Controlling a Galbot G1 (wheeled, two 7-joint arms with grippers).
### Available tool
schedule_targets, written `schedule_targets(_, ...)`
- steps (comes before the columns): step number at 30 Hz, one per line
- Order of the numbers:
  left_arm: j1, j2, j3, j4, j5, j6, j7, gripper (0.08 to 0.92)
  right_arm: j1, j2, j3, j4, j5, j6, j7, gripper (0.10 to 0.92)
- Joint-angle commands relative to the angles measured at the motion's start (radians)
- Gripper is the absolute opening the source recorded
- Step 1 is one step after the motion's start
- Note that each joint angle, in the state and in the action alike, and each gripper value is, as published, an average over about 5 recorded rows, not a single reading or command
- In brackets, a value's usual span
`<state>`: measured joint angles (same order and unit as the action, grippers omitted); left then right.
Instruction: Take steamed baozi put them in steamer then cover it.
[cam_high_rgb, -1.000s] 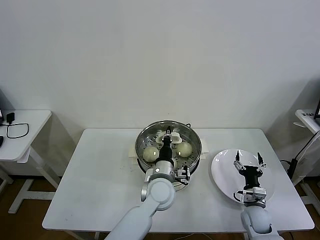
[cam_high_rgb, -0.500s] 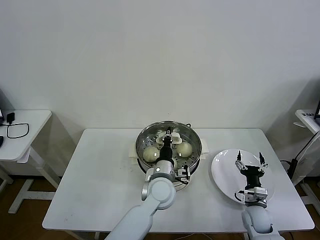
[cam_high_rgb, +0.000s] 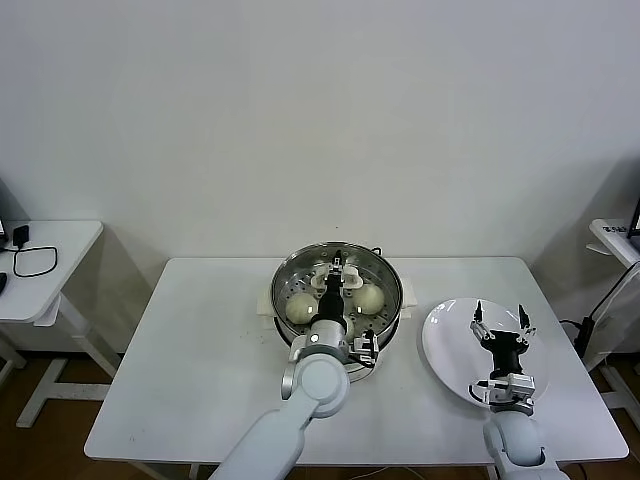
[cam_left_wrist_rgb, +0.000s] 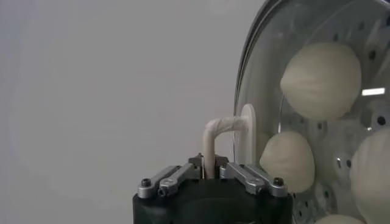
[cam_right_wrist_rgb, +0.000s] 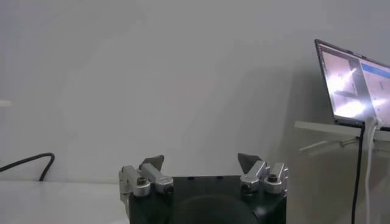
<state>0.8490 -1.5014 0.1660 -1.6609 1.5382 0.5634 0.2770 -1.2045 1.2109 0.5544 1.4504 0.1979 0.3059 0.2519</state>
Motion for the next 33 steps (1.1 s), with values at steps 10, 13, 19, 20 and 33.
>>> schedule_targets(10, 0.167, 0.081, -0.004, -0.248, -0.033, 0.006, 0.0, 0.55, 0.008, -0.001, -0.007, 0.007, -0.016, 0.001, 0.006, 0.823)
schedule_targets(13, 0.22, 0.118, -0.006, -0.334, -0.071, 0.007, -0.004, 0.575, 0.008, 0.004, -0.01, 0.012, -0.018, -0.001, 0.008, 0.823)
schedule_targets(19, 0.335, 0.216, -0.056, -0.554, -0.243, -0.001, -0.011, 0.723, 0.002, 0.007, -0.006, 0.016, -0.022, 0.001, 0.01, 0.823)
schedule_targets(20, 0.352, 0.235, -0.074, -0.585, -0.294, -0.005, -0.02, 0.749, 0.0, 0.005, -0.007, 0.018, -0.015, 0.0, 0.008, 0.823)
schedule_targets(33, 0.338, 0.313, -0.653, -0.433, -1.488, -0.295, -0.429, 0.823, -0.079, -0.036, -0.043, 0.161, 0.137, -0.212, -0.006, 0.823)
